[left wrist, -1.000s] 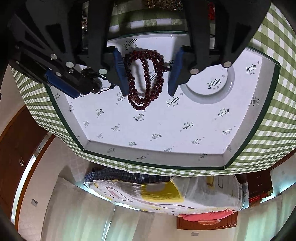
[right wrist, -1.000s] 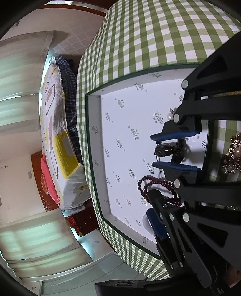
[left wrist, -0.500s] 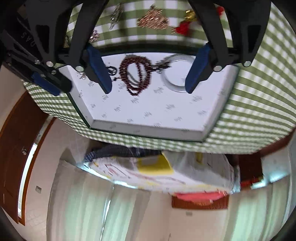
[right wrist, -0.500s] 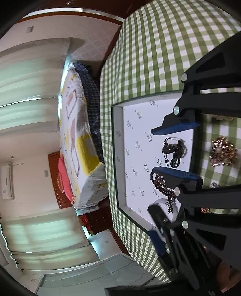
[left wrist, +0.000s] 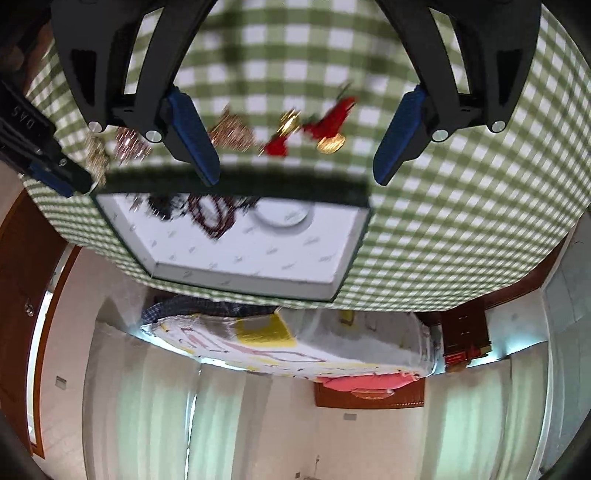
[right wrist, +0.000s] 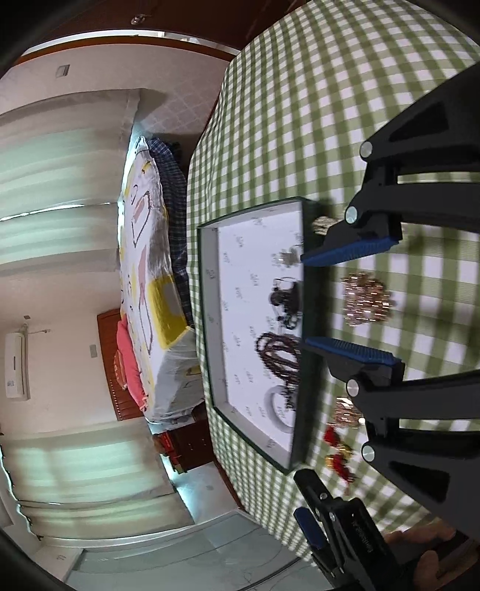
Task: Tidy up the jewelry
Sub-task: 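Grasp the red tassel charm with the left tool while the right tool approaches the pearl brooch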
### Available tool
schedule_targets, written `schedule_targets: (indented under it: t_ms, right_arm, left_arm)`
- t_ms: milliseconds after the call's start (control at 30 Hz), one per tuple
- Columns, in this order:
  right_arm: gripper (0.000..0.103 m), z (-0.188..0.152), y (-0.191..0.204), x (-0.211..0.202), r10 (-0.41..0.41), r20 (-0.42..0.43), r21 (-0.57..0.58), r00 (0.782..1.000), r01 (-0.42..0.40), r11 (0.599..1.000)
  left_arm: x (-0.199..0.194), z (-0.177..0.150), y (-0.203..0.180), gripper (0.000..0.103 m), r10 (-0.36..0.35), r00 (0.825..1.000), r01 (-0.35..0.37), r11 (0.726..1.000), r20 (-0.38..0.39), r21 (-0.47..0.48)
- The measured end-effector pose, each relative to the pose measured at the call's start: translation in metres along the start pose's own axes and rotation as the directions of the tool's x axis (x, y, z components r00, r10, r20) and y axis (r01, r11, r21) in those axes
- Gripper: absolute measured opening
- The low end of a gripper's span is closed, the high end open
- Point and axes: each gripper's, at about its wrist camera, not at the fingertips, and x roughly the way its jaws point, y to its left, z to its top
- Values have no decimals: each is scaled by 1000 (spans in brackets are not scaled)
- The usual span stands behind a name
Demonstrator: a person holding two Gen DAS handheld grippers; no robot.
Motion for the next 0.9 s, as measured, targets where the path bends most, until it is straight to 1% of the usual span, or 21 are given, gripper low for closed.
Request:
schedule_targets:
  t_ms: [133, 167, 233, 333, 367, 400, 433, 500, 567, 733, 800, 900]
  right_arm:
    - [41, -16, 3, -4, 3, -20, -13, 1000, -4, 1000]
    - [41, -19, 4, -4, 6, -27, -13, 1000, -6, 1000]
    - [41, -25, 6, -4, 11, -41, -14, 999, -11, 1000]
    - [41, -29, 9, -5, 19, -46, -20, 999, -20, 1000]
    - [41, -30, 9, -6, 21, -43, -23, 999, -22, 999]
    - [41, -32, 10, -8, 22, -41, -25, 999, -23, 999]
    - [41, -31, 10, -8, 24, -37, -27, 999, -25, 999]
    - [41, -31, 9, -9, 25, -32, -26, 999, -26, 999]
    - [41, -32, 8, -9, 23, -34, -21, 999, -24, 999]
    - [41, -34, 4, -6, 19, -46, -6, 999, -20, 1000]
    - [41, -34, 3, -4, 22, -54, 1, 998, -22, 1000]
    - [41, -34, 1, -3, 25, -58, 8, 998, -25, 1000]
  left_arm:
    - [-3, -17, 11, 83, 37, 999, -36, 999, -24, 13]
    - [-4, -18, 16, 83, 27, 999, -27, 1000, -39, -3]
    - [-4, -19, 22, 83, 29, 999, -30, 999, -34, -30]
    - [1, -18, 26, 83, 33, 998, -35, 999, -60, -21]
    - [4, -18, 26, 82, 34, 997, -35, 999, -72, -17]
    - [7, -17, 26, 77, 34, 996, -36, 999, -84, -17]
    - [11, -17, 26, 75, 34, 995, -35, 999, -98, -18]
    - [19, -16, 27, 64, 33, 990, -35, 999, -134, -16]
    - [25, -17, 29, 59, 26, 986, -30, 999, -164, -22]
    - [38, -17, 33, 57, 10, 975, -18, 999, -221, -32]
    - [42, -17, 34, 51, 6, 970, -15, 999, -242, -34]
    - [45, -17, 33, 50, 4, 969, -10, 1000, -249, -23]
